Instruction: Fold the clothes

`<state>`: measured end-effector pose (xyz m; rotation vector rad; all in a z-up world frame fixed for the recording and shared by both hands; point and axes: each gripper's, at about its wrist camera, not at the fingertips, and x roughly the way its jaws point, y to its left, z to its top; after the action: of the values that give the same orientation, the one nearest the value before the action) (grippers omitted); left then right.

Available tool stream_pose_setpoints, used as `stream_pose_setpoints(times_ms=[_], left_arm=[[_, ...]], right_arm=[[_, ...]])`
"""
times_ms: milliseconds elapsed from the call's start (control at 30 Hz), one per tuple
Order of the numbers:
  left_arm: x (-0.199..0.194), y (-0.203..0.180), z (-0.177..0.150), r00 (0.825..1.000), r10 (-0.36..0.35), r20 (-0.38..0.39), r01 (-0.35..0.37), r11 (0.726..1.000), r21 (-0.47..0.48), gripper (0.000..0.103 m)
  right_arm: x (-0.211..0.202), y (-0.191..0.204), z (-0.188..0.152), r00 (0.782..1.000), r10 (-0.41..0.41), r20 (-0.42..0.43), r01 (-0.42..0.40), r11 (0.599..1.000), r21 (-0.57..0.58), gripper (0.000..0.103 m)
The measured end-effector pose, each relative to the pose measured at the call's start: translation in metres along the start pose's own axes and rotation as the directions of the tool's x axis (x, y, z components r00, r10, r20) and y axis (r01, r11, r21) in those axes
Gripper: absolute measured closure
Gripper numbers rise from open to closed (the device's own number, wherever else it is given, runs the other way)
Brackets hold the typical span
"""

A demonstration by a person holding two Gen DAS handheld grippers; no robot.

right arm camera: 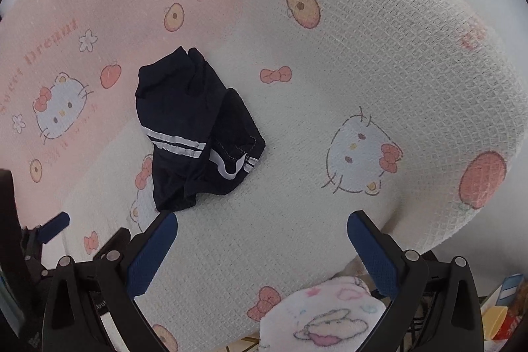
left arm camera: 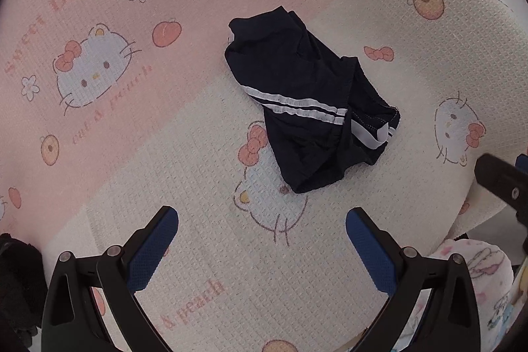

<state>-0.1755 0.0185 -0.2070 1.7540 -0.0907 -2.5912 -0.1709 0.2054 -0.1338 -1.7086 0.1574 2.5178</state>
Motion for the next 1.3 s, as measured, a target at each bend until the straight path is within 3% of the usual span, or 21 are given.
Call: stream_pose_setpoints(times_ms=[100, 233, 367, 433, 567, 700, 833, 1000, 1067, 1133, 1167, 1300], left_arm=[[0.008, 0.0, -0.001, 1.0, -0.007, -0.006, 0.007, 1.0, -0.002, 0.0], [0.019, -0.001, -0.002, 1.0, -0.027, -0.013, 0.027, 1.0, -0.009, 0.0], [0.029, -0.001, -0.003, 0.997, -0.078, 0.021, 0.079, 0.996, -0.036, 0.0], [0.033, -0.001, -0.004, 0.993, -0.102, 0.051, 0.104, 0.993, -0.049, 0.0], [0.046, -0.001, -0.006, 0.991, -0.121, 0.055, 0.125, 0.99, -0.069, 0.0], [0.055, -0.004, -0.009, 0.99, -0.126, 0.059, 0.13, 0.99, -0.054, 0.0], [0.063, -0.006, -0.012, 0.989, -0.132, 0.071, 0.135, 0.99, -0.041, 0.0], [0.07, -0.003, -0.018, 0.98, -0.143, 0.14, 0.152, 0.986, -0.063, 0.0], [0.079, -0.002, -0.018, 0.982, -0.15, 0.111, 0.157, 0.986, -0.058, 0.0], [0.085, 0.002, -0.018, 0.981, -0.165, 0.098, 0.171, 0.983, -0.064, 0.0], [0.087, 0.004, -0.018, 0.979, -0.178, 0.095, 0.185, 0.98, -0.069, 0.0], [0.095, 0.008, -0.009, 0.974, -0.208, 0.088, 0.212, 0.977, -0.038, 0.0]], right_arm=[[0.014, 0.004, 0.01, 0.999, 0.036, -0.028, -0.035, 0.999, 0.02, 0.0], [0.033, 0.016, 0.025, 0.987, 0.148, -0.062, -0.144, 0.988, 0.062, 0.0], [0.053, 0.018, 0.034, 0.945, 0.327, -0.013, -0.321, 0.934, 0.157, 0.0], [0.07, 0.011, 0.031, 0.897, 0.442, 0.018, -0.433, 0.868, 0.245, 0.0], [0.113, -0.007, 0.015, 0.78, 0.623, 0.06, -0.577, 0.679, 0.453, 0.0], [0.141, -0.02, 0.001, 0.737, 0.668, 0.096, -0.577, 0.549, 0.605, 0.0], [0.157, -0.023, -0.007, 0.681, 0.717, 0.147, -0.596, 0.427, 0.68, 0.0], [0.164, -0.011, -0.004, 0.691, 0.712, 0.125, -0.588, 0.452, 0.671, 0.001], [0.165, -0.006, 0.0, 0.7, 0.705, 0.109, -0.585, 0.479, 0.654, 0.001], [0.165, -0.004, 0.005, 0.701, 0.705, 0.109, -0.597, 0.497, 0.63, 0.009], [0.166, -0.001, 0.006, 0.704, 0.702, 0.107, -0.599, 0.506, 0.62, 0.019], [0.177, 0.008, 0.015, 0.684, 0.722, 0.105, -0.625, 0.505, 0.596, 0.021]])
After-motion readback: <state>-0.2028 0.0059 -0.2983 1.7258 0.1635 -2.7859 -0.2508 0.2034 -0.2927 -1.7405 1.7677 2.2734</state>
